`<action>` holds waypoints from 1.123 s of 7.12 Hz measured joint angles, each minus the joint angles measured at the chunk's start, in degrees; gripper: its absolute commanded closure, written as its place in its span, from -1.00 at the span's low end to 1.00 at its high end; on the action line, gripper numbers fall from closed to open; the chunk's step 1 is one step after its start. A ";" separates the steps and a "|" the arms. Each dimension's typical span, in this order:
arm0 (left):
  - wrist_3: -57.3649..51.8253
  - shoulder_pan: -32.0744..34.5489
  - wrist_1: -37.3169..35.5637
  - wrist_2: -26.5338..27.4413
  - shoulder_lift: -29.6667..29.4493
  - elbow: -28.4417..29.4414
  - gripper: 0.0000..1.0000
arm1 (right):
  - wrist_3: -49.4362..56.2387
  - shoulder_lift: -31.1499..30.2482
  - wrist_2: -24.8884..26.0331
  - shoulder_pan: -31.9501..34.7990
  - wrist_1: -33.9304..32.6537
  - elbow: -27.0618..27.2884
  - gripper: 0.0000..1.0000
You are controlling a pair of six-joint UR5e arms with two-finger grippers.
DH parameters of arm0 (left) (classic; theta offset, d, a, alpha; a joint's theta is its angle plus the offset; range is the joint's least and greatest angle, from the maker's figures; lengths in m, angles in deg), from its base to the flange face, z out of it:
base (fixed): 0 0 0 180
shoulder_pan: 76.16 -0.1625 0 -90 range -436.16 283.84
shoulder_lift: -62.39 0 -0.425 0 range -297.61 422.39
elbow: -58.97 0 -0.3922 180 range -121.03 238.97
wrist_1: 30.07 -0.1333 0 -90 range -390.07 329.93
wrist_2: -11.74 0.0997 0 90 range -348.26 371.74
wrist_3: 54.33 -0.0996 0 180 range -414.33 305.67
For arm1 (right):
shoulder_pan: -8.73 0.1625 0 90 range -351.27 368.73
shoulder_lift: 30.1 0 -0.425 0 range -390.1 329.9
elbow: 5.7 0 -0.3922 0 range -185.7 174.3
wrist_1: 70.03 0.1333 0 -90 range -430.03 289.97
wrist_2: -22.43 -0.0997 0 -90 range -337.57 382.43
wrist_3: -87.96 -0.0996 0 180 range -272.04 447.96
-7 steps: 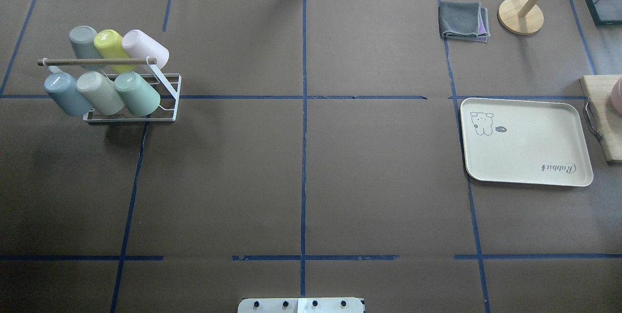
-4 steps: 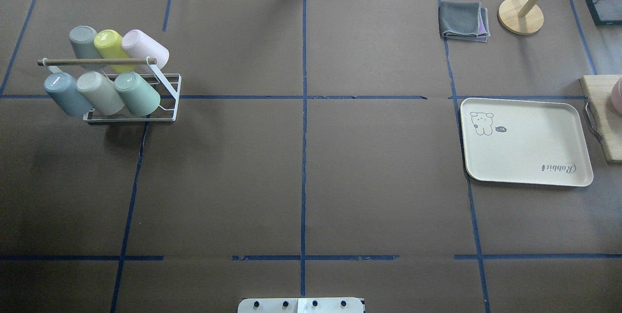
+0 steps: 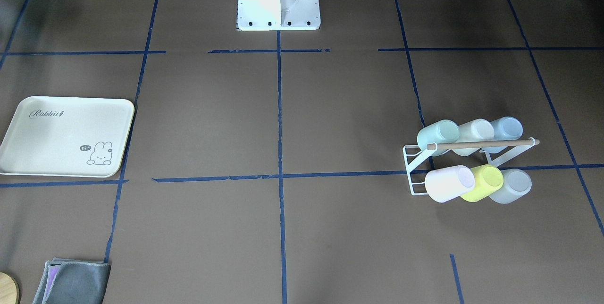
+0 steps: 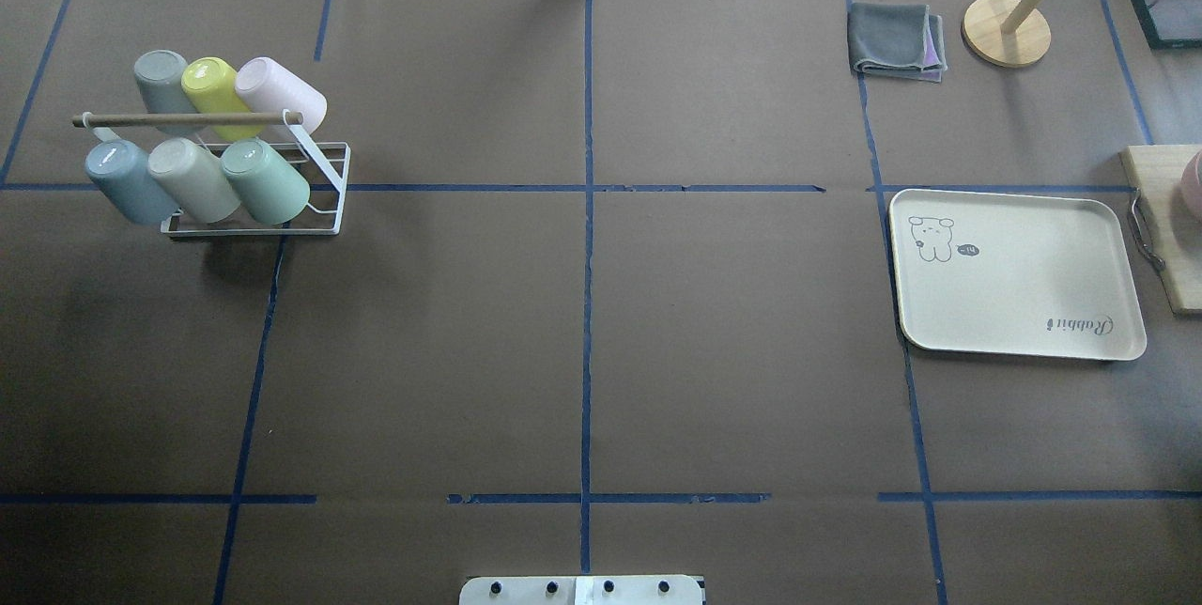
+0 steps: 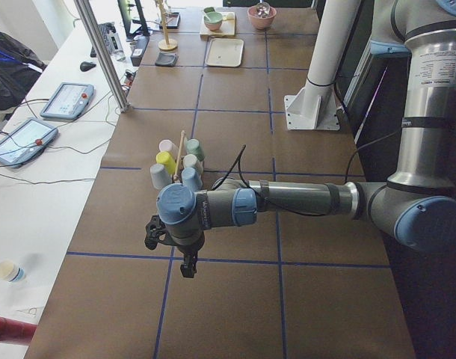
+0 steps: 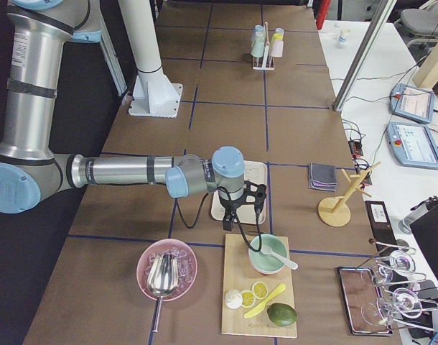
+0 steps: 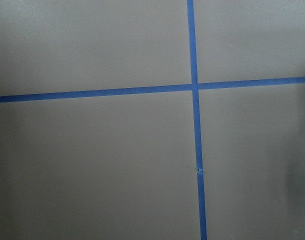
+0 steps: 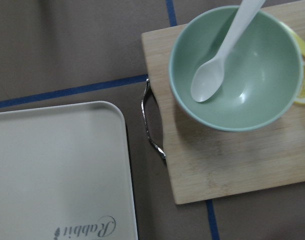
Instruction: Pick up and place green cup on tray
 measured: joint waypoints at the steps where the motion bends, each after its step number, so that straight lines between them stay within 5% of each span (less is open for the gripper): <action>1: 0.02 0.00 0.01 0.00 0.06 -0.02 -1.00 | -5.20 -0.76 1.01 -3.99 4.51 -0.92 -0.98; 5: 0.03 0.00 0.04 0.00 0.05 -0.18 -1.00 | -16.15 -0.48 5.01 -14.27 17.16 -8.44 -0.98; 8: -0.01 0.07 0.05 0.00 -0.03 -0.26 -1.00 | -18.03 2.70 5.33 -16.64 18.69 -12.49 -0.97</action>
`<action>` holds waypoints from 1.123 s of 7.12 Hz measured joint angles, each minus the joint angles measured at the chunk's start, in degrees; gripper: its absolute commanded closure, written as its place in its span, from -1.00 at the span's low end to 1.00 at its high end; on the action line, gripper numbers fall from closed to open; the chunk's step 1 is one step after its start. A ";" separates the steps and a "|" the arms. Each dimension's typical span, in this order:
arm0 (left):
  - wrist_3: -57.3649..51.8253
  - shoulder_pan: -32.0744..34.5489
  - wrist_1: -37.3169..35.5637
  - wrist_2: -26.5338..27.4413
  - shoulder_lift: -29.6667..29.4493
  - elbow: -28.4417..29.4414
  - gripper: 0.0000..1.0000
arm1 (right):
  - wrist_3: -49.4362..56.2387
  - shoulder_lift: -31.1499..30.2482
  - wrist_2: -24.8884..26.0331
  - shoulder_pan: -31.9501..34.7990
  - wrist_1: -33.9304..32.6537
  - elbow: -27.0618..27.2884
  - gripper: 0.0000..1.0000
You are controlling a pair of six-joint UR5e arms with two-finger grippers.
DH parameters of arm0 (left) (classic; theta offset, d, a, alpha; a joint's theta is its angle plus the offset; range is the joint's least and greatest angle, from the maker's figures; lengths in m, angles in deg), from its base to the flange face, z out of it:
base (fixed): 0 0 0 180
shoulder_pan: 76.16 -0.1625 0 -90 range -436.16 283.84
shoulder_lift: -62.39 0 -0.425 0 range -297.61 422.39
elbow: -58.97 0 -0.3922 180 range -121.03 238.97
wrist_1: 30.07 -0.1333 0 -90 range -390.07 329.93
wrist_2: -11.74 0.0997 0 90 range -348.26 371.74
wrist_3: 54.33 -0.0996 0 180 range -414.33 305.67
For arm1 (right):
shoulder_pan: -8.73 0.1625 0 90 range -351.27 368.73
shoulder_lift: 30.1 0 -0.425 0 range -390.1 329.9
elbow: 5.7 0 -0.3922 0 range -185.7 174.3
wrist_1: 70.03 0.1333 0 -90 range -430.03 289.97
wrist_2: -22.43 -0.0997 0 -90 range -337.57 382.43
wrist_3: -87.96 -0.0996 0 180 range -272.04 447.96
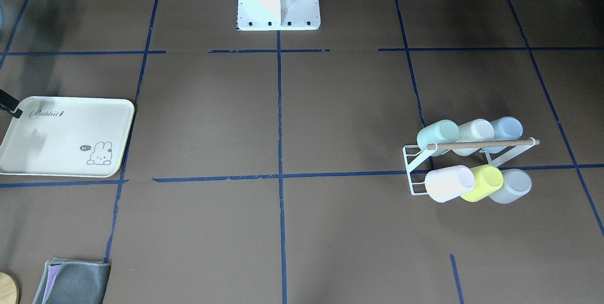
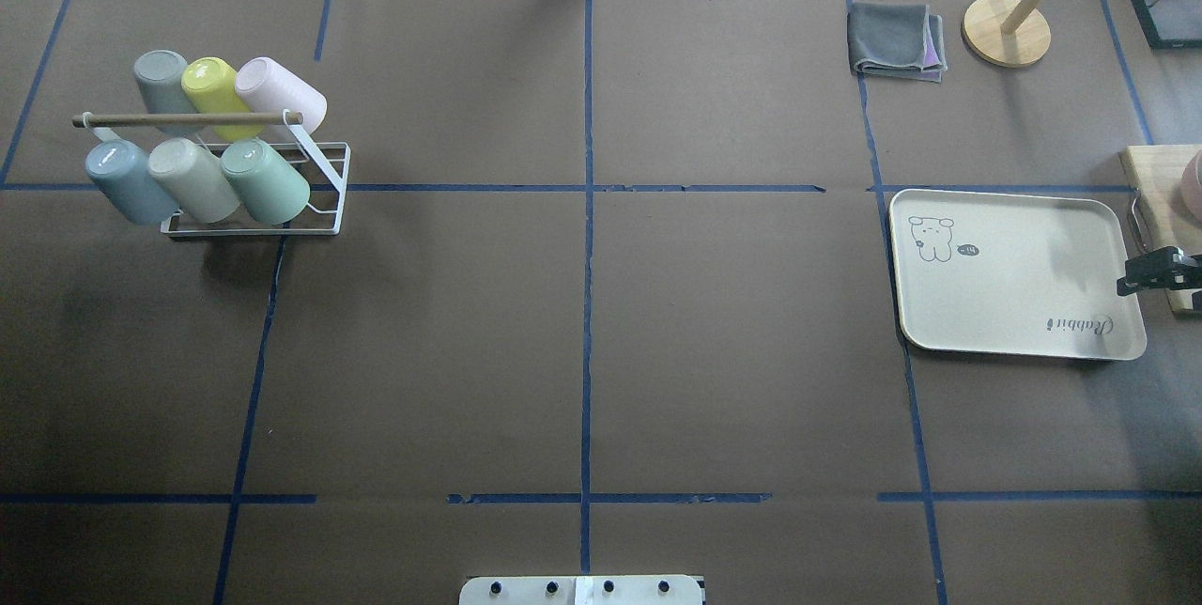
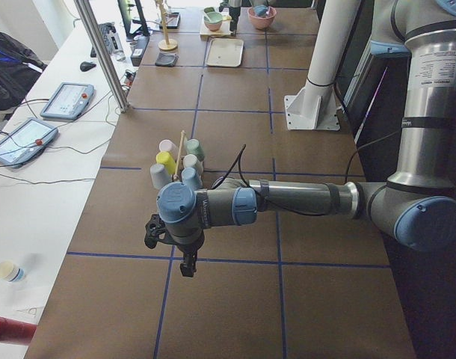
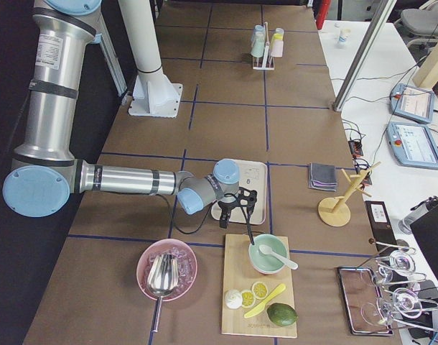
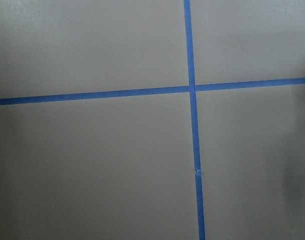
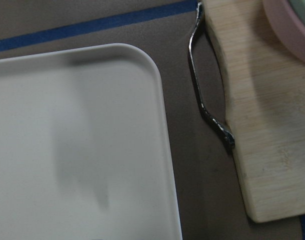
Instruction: Pick up and place green cup on tray
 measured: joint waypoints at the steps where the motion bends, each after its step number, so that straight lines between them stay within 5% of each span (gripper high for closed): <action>1: 0.01 0.01 0.00 0.00 -0.07 -0.05 -1.00 | -0.08 0.94 -0.04 -0.51 0.17 -1.27 -0.97; 3: 0.03 0.01 0.00 0.43 -0.38 -0.16 -1.00 | -0.15 1.44 -0.09 -1.21 0.29 -2.01 -0.71; 8: 0.04 0.55 0.00 1.23 -0.91 -0.61 -1.00 | 0.09 1.43 -0.15 -2.17 0.30 -2.68 -0.56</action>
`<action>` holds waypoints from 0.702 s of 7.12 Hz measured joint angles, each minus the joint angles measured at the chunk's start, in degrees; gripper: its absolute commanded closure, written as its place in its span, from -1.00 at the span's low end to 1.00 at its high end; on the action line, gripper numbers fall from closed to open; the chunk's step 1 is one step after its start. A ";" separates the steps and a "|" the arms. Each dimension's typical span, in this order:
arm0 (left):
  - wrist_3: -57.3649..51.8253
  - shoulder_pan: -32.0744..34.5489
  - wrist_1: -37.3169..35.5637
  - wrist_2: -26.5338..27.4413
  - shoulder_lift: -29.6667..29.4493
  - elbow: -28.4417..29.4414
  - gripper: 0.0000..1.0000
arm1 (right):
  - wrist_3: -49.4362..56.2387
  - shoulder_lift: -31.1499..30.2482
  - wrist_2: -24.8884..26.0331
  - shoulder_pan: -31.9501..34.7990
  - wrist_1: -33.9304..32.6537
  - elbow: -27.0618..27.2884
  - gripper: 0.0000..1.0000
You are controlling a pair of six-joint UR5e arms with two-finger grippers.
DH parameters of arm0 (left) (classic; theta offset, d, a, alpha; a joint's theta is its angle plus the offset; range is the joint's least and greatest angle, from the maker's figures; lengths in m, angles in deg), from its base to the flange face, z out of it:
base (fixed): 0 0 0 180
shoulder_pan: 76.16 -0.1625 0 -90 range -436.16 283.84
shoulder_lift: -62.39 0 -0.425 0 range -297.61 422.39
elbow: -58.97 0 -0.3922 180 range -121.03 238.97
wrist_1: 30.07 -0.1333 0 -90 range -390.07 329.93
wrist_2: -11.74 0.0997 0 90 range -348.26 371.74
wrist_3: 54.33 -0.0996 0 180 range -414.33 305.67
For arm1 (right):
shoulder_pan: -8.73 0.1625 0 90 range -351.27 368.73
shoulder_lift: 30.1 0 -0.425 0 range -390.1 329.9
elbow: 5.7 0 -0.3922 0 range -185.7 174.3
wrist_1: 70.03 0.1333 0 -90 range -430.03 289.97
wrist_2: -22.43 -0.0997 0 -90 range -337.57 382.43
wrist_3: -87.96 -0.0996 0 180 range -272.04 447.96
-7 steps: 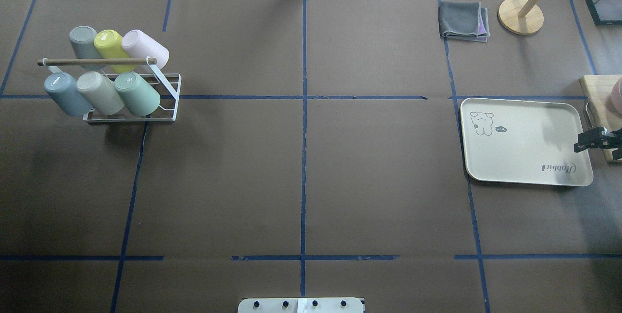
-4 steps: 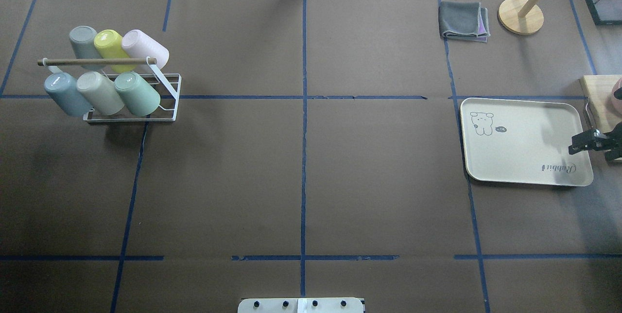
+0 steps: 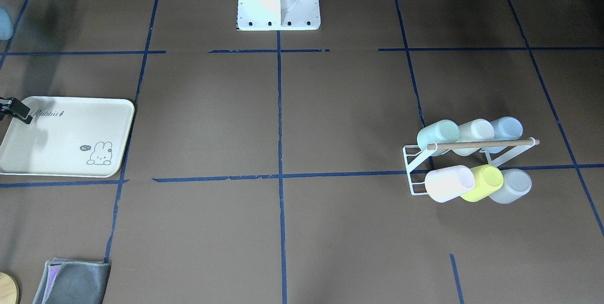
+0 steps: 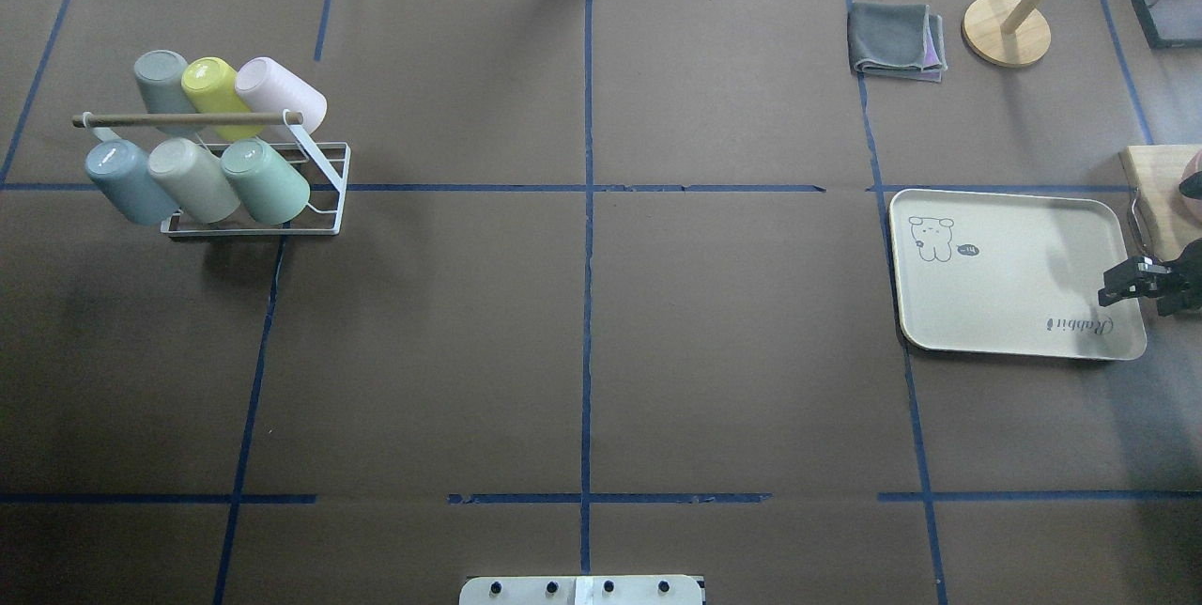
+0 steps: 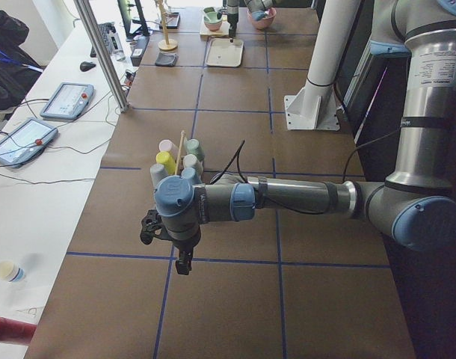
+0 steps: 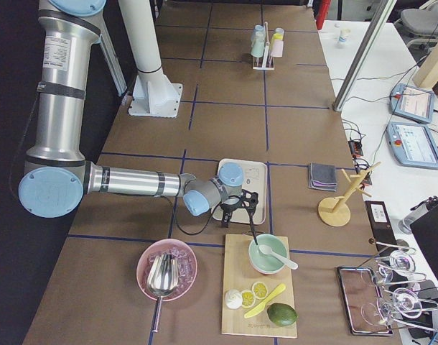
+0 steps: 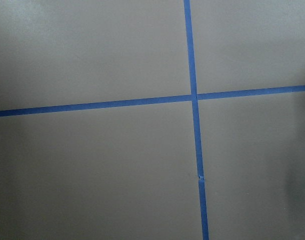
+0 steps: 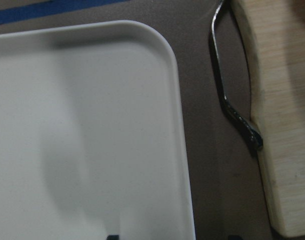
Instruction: Pick up and place green cup on tray
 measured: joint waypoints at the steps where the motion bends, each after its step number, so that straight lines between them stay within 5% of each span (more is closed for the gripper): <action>1: 0.00 0.10 0.00 0.00 -0.16 -0.02 -1.00 | 0.11 -0.03 -0.10 -0.03 0.03 -0.43 -0.55; 3: 0.00 0.28 0.00 0.06 -0.29 -0.53 -1.00 | 0.42 -0.15 -0.30 -0.05 0.08 -0.84 -0.35; 4: 0.00 0.34 0.00 0.08 -0.32 -0.81 -1.00 | 0.41 -0.17 -0.44 -0.02 0.10 -0.86 -0.12; 5: 0.00 0.39 0.00 0.09 -0.32 -0.93 -1.00 | 0.34 -0.21 -0.48 0.00 0.10 -0.90 0.33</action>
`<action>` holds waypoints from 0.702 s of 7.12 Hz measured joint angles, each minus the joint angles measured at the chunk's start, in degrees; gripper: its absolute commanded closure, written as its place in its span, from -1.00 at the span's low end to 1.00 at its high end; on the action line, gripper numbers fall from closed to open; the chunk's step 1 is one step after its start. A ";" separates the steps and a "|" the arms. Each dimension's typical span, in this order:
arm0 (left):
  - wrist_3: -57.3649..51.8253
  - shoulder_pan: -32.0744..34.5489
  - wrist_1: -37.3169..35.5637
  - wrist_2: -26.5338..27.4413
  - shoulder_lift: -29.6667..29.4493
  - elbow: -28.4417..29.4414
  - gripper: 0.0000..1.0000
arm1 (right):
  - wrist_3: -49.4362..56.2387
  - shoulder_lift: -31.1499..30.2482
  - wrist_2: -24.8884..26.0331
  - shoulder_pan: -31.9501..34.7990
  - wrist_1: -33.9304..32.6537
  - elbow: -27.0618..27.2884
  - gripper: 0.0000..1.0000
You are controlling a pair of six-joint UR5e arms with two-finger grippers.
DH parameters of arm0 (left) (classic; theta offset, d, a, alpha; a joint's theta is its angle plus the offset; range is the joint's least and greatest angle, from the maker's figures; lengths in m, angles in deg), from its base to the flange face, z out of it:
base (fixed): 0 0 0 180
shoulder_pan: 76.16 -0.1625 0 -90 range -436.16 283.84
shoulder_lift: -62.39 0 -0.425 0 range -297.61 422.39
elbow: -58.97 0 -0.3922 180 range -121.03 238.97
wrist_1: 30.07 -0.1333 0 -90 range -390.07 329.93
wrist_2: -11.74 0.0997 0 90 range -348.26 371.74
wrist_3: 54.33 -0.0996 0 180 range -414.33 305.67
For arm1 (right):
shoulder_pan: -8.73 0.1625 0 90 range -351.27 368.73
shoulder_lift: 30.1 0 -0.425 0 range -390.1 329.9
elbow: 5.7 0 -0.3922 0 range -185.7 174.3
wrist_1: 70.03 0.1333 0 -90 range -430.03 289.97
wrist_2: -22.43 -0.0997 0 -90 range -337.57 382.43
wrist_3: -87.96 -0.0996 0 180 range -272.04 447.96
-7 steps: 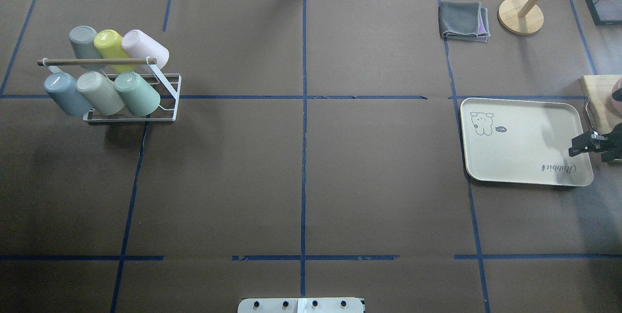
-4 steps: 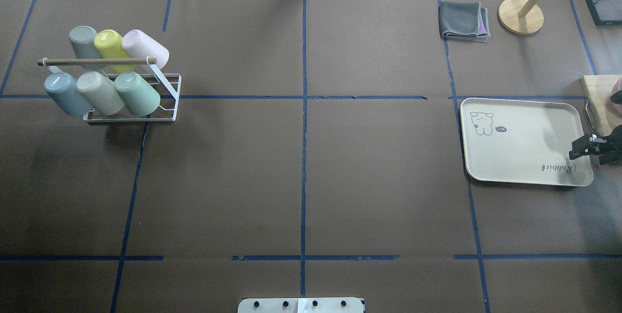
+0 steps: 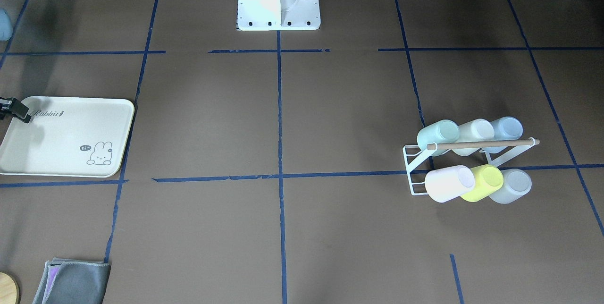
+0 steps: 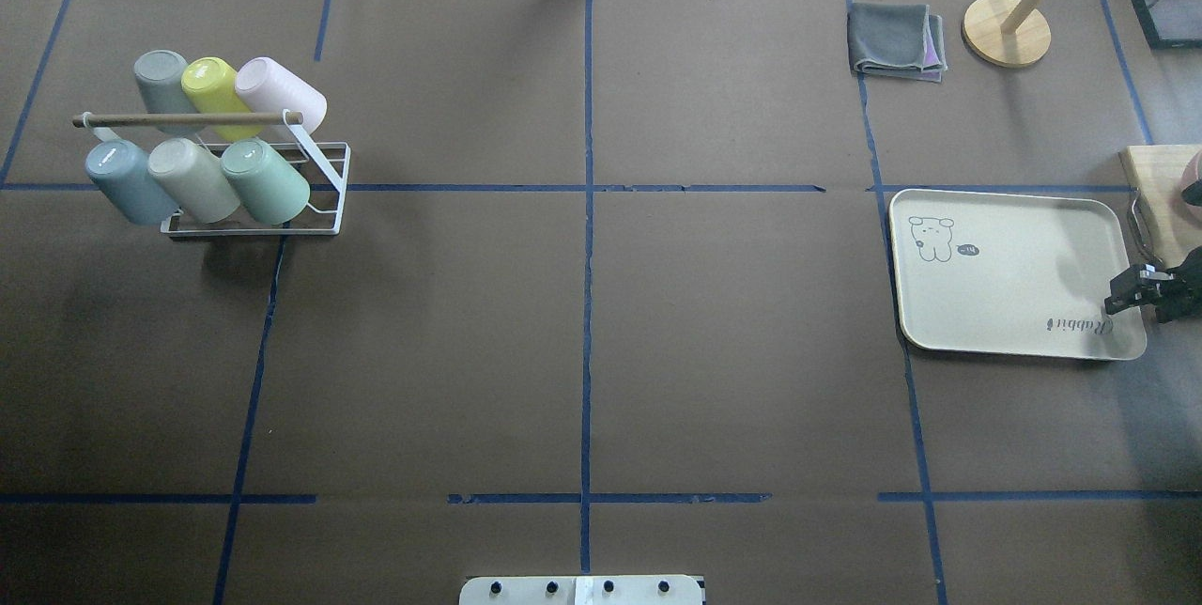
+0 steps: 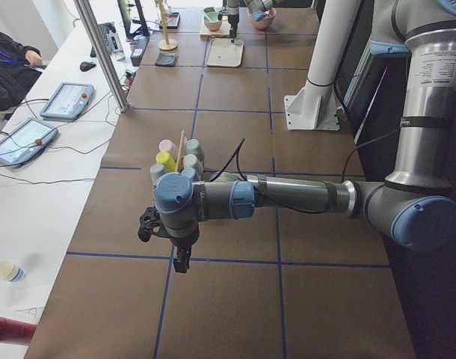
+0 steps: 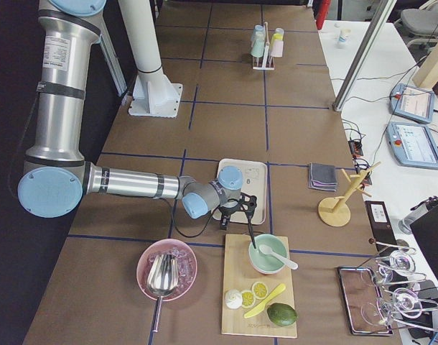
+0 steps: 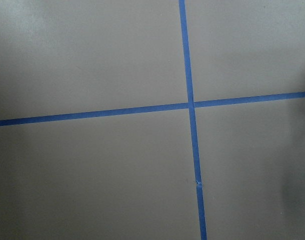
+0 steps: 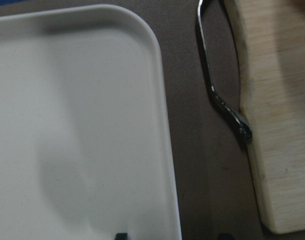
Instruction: Pick up and place green cup on tray
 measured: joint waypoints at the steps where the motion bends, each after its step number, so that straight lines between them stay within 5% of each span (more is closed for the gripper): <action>1: 0.00 0.02 -0.02 0.00 -0.01 -0.03 -1.00 | 0.00 -0.09 0.01 0.01 0.00 -0.02 0.68; 2: 0.00 0.04 -0.06 0.00 -0.04 -0.05 -1.00 | 0.06 -0.15 0.10 0.01 -0.01 -0.01 0.97; 5: 0.06 0.04 -0.09 0.00 -0.09 -0.06 -1.00 | -0.07 -0.27 0.32 0.07 -0.07 0.37 1.00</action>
